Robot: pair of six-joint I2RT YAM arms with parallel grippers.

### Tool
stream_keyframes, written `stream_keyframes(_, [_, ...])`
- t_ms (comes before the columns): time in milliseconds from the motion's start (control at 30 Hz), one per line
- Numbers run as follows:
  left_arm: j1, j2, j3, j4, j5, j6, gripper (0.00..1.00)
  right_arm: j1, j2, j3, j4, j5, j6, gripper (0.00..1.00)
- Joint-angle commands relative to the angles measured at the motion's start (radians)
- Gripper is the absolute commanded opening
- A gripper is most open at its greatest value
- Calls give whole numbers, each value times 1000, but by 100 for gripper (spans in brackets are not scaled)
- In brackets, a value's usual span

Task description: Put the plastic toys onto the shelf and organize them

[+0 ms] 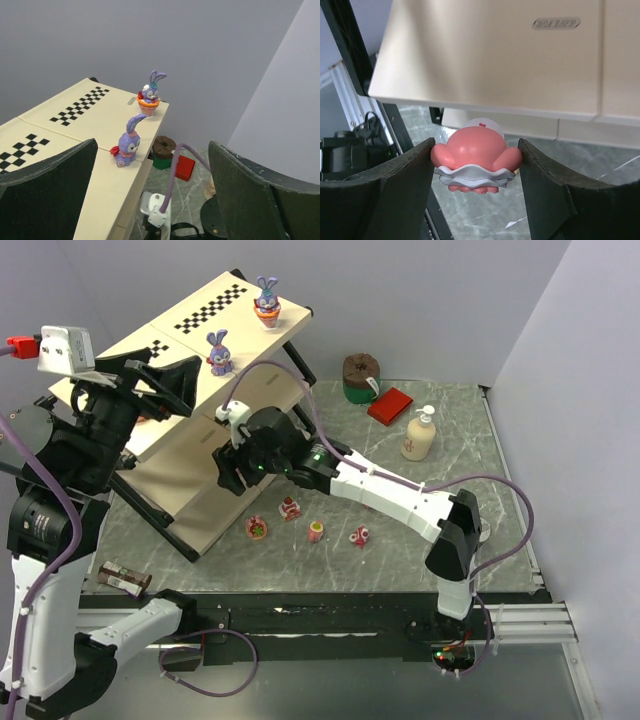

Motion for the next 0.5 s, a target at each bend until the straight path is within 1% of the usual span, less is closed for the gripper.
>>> stream_keyframes(0, [-18, -21, -11, 67, 83, -14, 99, 3, -44, 12, 57, 37, 29, 42])
stream_keyframes(33, [-20, -18, -14, 76, 146, -14, 99, 3, -59, -6, 71, 51, 26, 42])
stream_keyframes(167, [-29, 1, -1, 81, 238, -23, 99, 1, -130, -71, 93, 80, 15, 42])
stream_keyframes(333, [-34, 21, 12, 76, 226, -36, 99, 0, -121, -72, 111, 76, 13, 42])
stream_keyframes(467, [-34, 28, 27, 64, 170, -51, 99, 3, -87, -63, 163, 51, 18, 42])
